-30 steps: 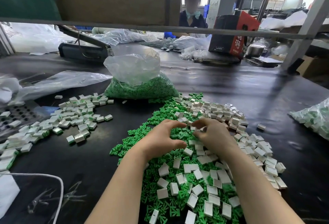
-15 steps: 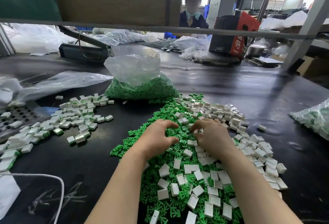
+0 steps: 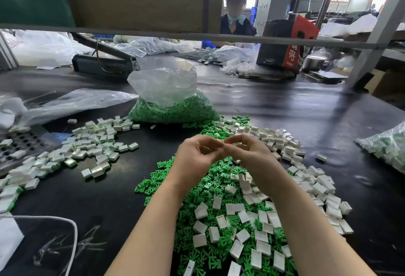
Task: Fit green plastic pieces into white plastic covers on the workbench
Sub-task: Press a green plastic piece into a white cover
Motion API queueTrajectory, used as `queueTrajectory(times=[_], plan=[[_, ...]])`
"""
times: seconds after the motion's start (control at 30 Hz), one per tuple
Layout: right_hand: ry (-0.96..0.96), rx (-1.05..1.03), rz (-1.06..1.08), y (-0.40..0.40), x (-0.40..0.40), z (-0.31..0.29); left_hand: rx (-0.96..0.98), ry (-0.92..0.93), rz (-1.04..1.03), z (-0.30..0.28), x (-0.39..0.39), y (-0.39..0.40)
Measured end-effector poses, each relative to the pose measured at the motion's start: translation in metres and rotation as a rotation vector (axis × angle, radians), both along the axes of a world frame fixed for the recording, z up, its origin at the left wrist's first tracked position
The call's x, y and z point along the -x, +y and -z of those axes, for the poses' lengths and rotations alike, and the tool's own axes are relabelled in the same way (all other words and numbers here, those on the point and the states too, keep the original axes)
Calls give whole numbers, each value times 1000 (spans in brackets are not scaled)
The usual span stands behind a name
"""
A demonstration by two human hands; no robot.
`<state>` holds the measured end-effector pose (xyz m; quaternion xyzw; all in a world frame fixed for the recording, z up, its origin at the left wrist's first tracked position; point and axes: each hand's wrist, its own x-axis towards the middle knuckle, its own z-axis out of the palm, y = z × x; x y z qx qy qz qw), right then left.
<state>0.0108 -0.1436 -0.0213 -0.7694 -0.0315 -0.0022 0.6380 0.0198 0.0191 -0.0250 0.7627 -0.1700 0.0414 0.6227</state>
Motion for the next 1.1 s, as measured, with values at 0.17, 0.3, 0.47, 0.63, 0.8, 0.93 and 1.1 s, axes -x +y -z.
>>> queueTrajectory(times=[0.17,0.3,0.47,0.63,0.8,0.93,1.1], plan=[[-78,754,-92,3,-2,15,102,48,-66,-1,-2,11],[-120,1035,-128,12,0,15,178,67,-30,-4,-1,10],[-188,1021,-39,11,-1,16,224,29,-36,-7,1,7],[-186,840,30,11,1,15,219,27,-14,-9,2,8],[-223,710,90,11,1,13,193,47,-16,-8,1,8],[-234,548,107,8,2,11,180,68,-63,-5,0,8],[-222,363,144,7,2,10,186,104,-117,-2,-3,7]])
